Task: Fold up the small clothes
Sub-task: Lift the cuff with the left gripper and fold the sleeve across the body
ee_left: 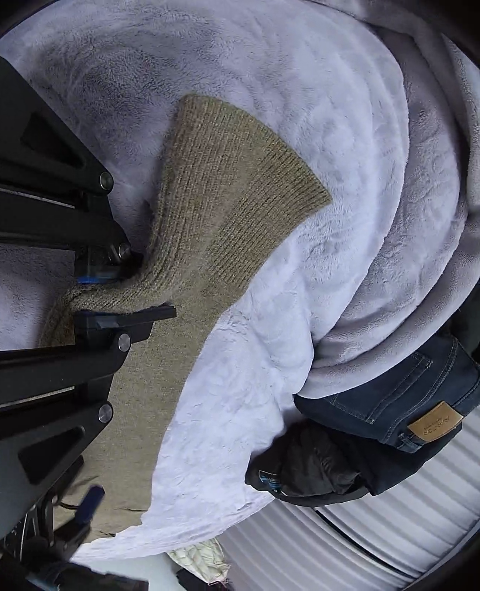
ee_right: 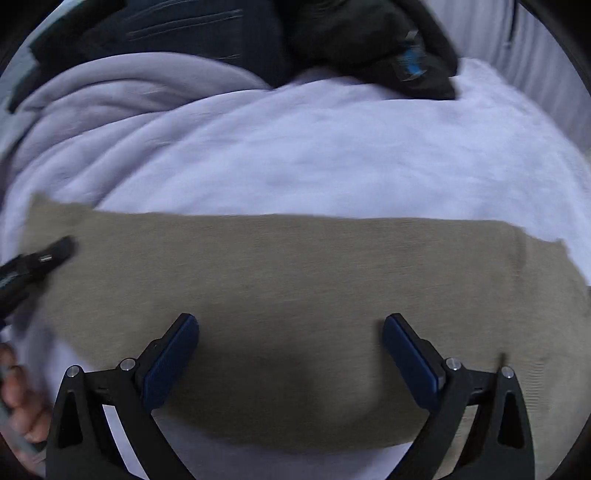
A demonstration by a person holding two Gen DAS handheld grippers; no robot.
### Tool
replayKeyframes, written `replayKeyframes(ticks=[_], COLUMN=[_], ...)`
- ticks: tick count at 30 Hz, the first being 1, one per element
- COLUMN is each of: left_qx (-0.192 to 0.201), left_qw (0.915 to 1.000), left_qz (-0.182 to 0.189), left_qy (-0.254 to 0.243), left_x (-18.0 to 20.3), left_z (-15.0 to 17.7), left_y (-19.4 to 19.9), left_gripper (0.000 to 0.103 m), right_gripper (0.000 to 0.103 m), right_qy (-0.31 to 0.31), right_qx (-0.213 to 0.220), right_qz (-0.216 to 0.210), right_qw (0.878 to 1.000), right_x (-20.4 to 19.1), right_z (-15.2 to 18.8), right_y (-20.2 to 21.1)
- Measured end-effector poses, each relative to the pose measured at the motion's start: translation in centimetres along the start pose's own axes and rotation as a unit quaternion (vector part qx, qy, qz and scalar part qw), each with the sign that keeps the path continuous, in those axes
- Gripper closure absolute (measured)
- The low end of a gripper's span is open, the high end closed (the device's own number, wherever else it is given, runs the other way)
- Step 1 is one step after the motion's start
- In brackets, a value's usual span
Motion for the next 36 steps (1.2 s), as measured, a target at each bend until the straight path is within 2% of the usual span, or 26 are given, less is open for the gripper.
replayKeyframes(ticks=[3, 5, 6, 7, 9, 12, 15, 16, 19, 23, 28, 33, 36], left_qx=[0.008, 0.013, 0.016, 0.019, 0.021, 0.021, 0.018, 0.018, 0.031, 0.05, 0.051, 0.03, 0.02], left_qw=[0.9999, 0.9996, 0.9995, 0.9994, 0.9991, 0.9981, 0.9969, 0.9966, 0.9954, 0.9903, 0.9814, 0.9715, 0.9616], left_qz=[-0.008, -0.017, -0.019, -0.021, -0.026, -0.044, -0.061, -0.065, -0.068, -0.069, -0.055, -0.026, -0.001], left_qy=[-0.011, -0.017, -0.018, -0.02, -0.024, -0.038, -0.046, -0.047, -0.06, -0.109, -0.177, -0.234, -0.274], left_x=[0.8, 1.4, 1.8, 2.0, 2.4, 2.7, 2.8, 3.0, 5.0, 10.4, 19.1, 29.3, 35.9], left_z=[-0.3, -0.5, -0.6, -0.7, -0.9, -1.1, -1.0, -1.0, -1.2, -0.8, 1.4, 6.1, 10.1], left_y=[0.6, 1.1, 1.4, 1.7, 2.3, 2.9, 3.1, 3.3, 4.2, 5.8, 6.3, 5.1, 5.0], left_gripper=[0.093, 0.093, 0.093, 0.093, 0.093, 0.093, 0.093, 0.093, 0.093, 0.093, 0.093, 0.093, 0.093], right_gripper=[0.003, 0.003, 0.003, 0.003, 0.003, 0.002, 0.001, 0.001, 0.001, 0.001, 0.001, 0.001, 0.001], right_qy=[0.0, -0.044, -0.077, -0.108, -0.156, -0.094, -0.052, -0.044, -0.013, 0.013, 0.016, 0.008, -0.007], right_qx=[0.036, 0.044, 0.04, 0.03, -0.003, -0.005, 0.014, 0.023, 0.053, 0.073, 0.077, 0.066, 0.053], right_qz=[0.079, 0.131, 0.132, 0.111, 0.041, 0.02, -0.04, -0.042, 0.014, 0.088, 0.152, 0.201, 0.232], right_qw=[0.996, 0.989, 0.987, 0.987, 0.987, 0.995, 0.998, 0.998, 0.998, 0.993, 0.985, 0.977, 0.971], right_x=[1.8, 5.3, 6.9, 8.0, 8.2, 4.2, 0.9, 0.7, 1.5, 4.9, 11.5, 19.7, 25.8], right_z=[0.4, 1.1, 1.4, 1.9, 3.0, 3.1, 2.8, 2.8, 3.0, 4.2, 5.7, 9.5, 12.9], right_y=[2.5, 3.1, 3.0, 2.5, 0.6, -0.5, 1.5, 2.4, 5.5, 8.4, 10.7, 13.5, 15.4])
Point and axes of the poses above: each gripper's, at about its wrist camera, not at the fingertips, and y roughly against the way its jaws point, x to its right, z to its underside, the point moved 5 cm from there along -y, roughly the way its jaws point, and after that the axes turned 1 degree about x, right-handed, at the moved point
